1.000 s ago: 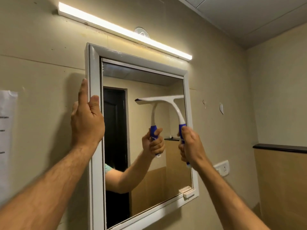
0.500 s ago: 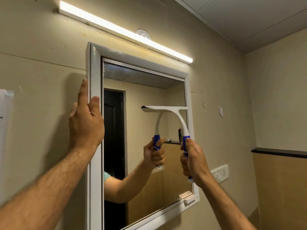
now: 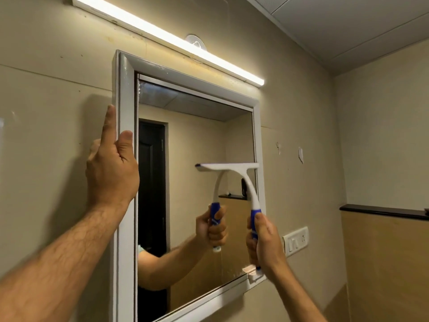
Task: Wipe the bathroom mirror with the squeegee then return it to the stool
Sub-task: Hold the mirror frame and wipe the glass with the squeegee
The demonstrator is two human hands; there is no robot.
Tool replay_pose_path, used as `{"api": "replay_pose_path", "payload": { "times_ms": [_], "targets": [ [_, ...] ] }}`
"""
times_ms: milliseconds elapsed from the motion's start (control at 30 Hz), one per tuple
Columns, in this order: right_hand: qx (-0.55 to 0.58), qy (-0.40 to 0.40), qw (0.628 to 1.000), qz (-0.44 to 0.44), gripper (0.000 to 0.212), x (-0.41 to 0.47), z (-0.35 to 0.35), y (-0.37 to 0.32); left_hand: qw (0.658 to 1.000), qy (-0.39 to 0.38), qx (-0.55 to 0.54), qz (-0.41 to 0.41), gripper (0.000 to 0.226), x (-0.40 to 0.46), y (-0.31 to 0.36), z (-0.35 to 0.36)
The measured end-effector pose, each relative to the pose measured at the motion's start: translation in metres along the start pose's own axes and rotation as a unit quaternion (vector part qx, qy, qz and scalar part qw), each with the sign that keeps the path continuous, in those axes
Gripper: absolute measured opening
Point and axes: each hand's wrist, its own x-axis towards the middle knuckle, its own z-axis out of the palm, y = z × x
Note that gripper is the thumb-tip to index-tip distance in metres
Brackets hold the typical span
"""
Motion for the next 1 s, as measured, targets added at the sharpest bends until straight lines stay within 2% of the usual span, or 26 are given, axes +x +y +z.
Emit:
{"api": "replay_pose_path", "payload": {
  "times_ms": [100,300,600,667,833,1000],
  "targets": [
    [0.000,-0.001,1.000,0.004,0.041,-0.010,-0.005,0.002,1.000,0.007,0.007,0.001,0.049,-0.002,0.005,-0.002],
    [-0.035,-0.004,0.999,-0.030,0.036,0.023,-0.008,-0.030,1.000,0.007,0.026,0.008,0.049,-0.002,0.005,-0.001],
    [-0.043,-0.017,0.999,0.029,0.038,-0.025,-0.018,0.045,0.999,0.019,0.020,-0.041,0.047,-0.018,0.009,-0.003],
    [-0.039,-0.013,0.999,0.031,0.034,-0.029,-0.021,0.044,0.998,0.025,0.020,-0.047,0.046,-0.024,0.008,-0.004],
    [-0.067,-0.008,0.997,-0.033,0.033,-0.003,-0.017,0.012,0.998,0.032,0.029,-0.035,0.047,-0.029,0.005,-0.004],
    [-0.032,-0.018,0.999,-0.018,0.036,-0.011,-0.014,0.028,0.999,0.032,0.029,-0.033,0.047,-0.031,0.006,-0.004]
  ]
}}
